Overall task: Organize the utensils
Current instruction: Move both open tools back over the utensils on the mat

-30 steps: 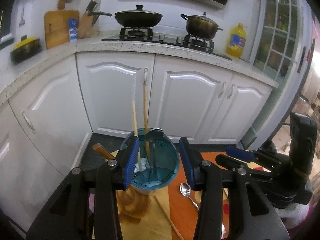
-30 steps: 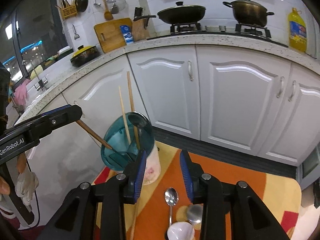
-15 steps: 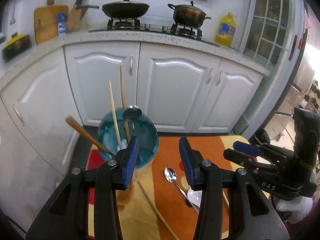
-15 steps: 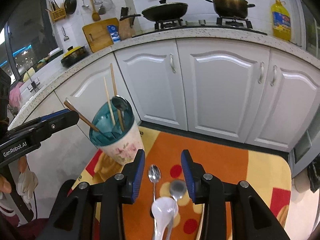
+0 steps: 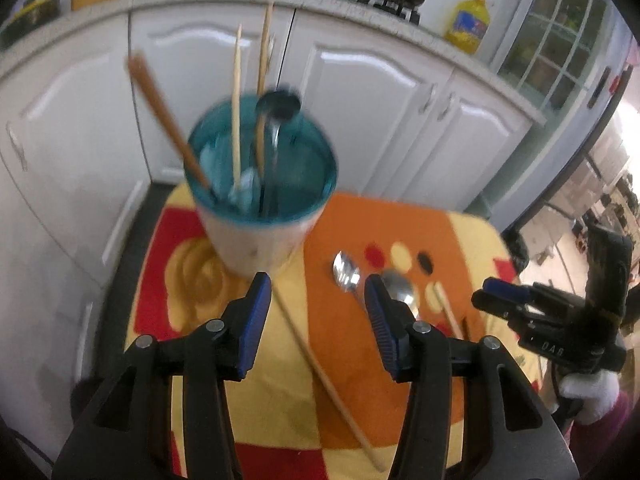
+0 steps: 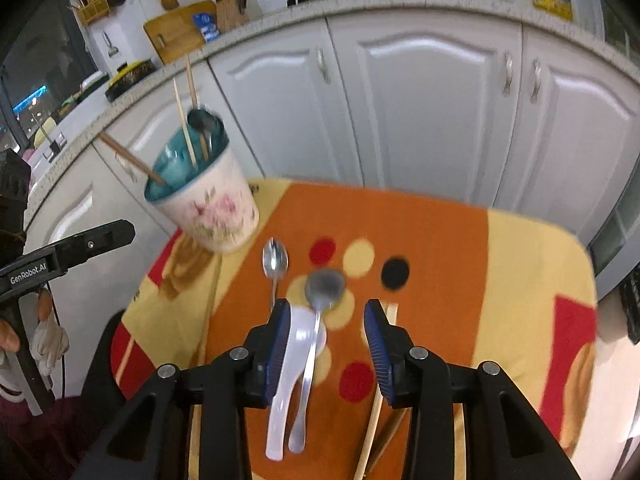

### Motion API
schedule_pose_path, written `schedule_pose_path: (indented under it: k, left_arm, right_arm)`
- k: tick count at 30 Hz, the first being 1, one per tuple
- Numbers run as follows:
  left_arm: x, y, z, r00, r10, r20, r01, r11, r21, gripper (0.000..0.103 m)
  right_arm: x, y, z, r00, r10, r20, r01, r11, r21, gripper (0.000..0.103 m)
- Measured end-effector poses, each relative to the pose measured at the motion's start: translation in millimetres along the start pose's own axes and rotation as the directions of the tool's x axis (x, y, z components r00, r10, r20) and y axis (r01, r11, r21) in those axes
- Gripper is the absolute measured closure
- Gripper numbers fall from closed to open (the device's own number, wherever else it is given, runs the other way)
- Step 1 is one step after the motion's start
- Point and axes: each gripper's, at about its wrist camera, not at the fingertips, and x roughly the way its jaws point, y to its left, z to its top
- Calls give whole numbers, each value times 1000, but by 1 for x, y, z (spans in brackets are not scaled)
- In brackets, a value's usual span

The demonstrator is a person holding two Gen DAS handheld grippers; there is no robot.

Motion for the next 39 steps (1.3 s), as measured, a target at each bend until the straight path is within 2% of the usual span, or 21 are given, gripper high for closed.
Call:
schedule_pose_path:
  k: [7,12,18,26,30,32,33,34,39]
  left_arm:
    - [36,19,-24,996,12,-89,-19,997,-76,55]
    - [57,26,-28,992,29,-124,-41,994,-97,55]
    - [81,31,-25,987,40,-154,-58,992,-112,55]
    - [108,24,-23,979,53,-194,-73,993,-97,55]
    - [112,17,-21,982,58,-179,-71,995,-64,55]
    - [112,16,-21,984,47,-174,-57,997,-52,66]
    - [113,16,-21,983,51,-178,-59,997,-40,83]
    - [114,15,-22,982,59,-181,-66,997,-29,92]
    - [110,26,-26,981,-6,-196,-8,997,-72,94]
  right_arm:
    - [40,-1,-8,997,10,-74,-11,1000,-11,70]
    - [68,-1,-3,992,14,-124,-15,1000,-6,70]
    - [84,-10,8,989,26,-143,-21,999,39,70]
    - [95,-8,20,985,23,-169,-22,1000,7,70]
    - [98,-6,23,987,15,-160,-18,1000,-14,70]
    - [98,-6,23,987,13,-157,-17,1000,-23,71]
    - [97,-6,23,988,16,-155,-21,999,-25,71]
    - [97,-6,22,988,19,-152,-23,999,-23,71]
    - [77,-9,16,993,39,-115,-40,999,-6,71]
